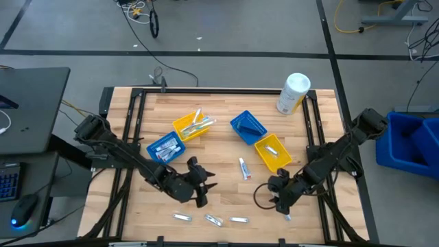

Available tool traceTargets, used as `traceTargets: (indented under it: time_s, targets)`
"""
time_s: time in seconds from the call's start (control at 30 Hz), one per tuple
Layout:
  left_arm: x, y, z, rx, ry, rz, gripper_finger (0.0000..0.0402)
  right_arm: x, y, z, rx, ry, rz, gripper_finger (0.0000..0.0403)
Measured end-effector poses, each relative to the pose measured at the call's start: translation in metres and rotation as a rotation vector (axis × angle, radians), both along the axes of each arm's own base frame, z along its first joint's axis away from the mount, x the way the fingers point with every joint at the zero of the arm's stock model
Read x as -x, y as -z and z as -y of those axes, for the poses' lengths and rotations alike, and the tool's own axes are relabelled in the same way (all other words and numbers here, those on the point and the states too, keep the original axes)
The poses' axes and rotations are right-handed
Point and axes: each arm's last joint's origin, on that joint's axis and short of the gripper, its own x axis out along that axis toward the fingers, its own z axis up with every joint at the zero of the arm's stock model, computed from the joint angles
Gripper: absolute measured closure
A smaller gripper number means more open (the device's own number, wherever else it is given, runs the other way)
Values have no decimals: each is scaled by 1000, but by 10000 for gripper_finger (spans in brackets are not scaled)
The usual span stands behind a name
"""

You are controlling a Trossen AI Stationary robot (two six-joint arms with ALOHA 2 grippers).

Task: Pick & Place Travel size toiletries
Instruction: Put the blue toothbrush into the left yellow bin

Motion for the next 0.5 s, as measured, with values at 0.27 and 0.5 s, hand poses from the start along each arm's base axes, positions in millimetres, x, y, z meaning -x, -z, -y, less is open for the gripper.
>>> traceTargets:
  time_s: [0.27, 0.5]
  targets:
    - [-1, 0, -2, -2, -6, -1, 226, 9, 0, -11, -53, 43, -18, 175]
    - [-1, 0, -2, 6, -10, 1, 226, 19, 0, -21, -89, 55, -36, 184]
